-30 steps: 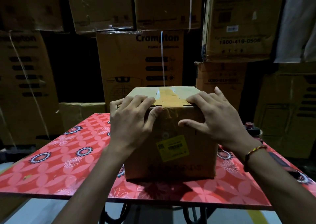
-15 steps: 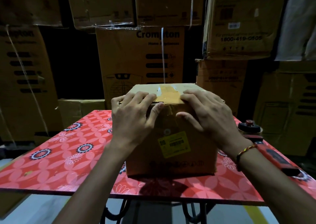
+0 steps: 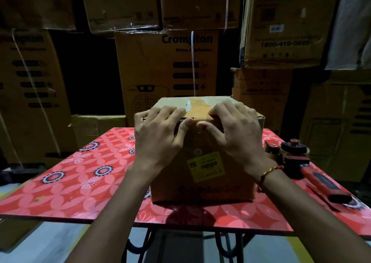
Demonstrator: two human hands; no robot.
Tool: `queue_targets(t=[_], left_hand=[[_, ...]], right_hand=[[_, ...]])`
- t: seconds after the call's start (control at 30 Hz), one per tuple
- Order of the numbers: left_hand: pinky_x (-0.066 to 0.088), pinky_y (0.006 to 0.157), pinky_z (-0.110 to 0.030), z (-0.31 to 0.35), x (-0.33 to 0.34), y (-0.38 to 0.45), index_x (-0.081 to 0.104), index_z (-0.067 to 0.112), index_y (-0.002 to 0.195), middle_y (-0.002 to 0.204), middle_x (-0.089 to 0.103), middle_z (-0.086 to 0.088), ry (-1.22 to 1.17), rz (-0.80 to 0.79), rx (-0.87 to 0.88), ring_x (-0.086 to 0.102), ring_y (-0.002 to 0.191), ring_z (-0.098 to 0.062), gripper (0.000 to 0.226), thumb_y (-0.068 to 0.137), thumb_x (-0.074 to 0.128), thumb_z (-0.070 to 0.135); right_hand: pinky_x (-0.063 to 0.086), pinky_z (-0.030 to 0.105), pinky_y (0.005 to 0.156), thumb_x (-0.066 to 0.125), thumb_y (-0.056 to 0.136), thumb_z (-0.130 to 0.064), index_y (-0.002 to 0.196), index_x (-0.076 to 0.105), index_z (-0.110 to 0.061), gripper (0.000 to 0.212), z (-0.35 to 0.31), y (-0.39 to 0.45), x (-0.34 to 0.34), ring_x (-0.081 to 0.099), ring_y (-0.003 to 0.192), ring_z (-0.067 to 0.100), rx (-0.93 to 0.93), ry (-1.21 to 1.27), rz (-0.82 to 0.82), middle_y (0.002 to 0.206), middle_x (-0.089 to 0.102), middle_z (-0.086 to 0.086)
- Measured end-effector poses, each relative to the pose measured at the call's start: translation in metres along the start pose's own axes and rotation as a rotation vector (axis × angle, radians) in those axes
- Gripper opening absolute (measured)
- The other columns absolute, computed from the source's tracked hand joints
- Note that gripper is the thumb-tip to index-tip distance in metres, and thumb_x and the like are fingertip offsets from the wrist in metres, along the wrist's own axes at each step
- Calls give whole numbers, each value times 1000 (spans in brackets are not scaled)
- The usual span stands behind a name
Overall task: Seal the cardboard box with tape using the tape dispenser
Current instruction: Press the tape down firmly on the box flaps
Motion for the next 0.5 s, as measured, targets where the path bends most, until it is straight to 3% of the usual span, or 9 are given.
queue_targets(t=[0.2, 0.33, 0.5], left_hand=[[33, 90, -43, 1, -1, 0, 65, 30, 123, 122, 68, 8, 2, -13, -1, 59, 112, -20, 49, 100, 32, 58], [33, 91, -43, 1, -3, 0, 65, 31, 123, 123, 68, 9, 2, -23, -1, 58, 113, -20, 49, 100, 32, 59], [33, 93, -45, 7, -4, 1, 63, 28, 121, 122, 67, 5, 57, -83, -42, 56, 112, -24, 73, 88, 24, 80]], right_hand=[[45, 49, 92, 46, 86, -70, 116, 59, -18, 61, 6, -1, -4, 57, 108, 29, -72, -21, -163, 113, 61, 3], [43, 47, 92, 49, 81, -72, 117, 58, -19, 64, 8, -1, -4, 57, 107, 28, -75, -13, -158, 113, 61, 2], [43, 44, 89, 42, 89, -63, 116, 61, -19, 55, 8, 0, -8, 60, 106, 28, -90, 12, -132, 112, 64, 3]])
Point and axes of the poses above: each hand's wrist, its own y-axis towards the middle knuckle, its own x-axis out of the palm, z = x × y, the point moved 3 cm from there along y, towards the middle knuckle
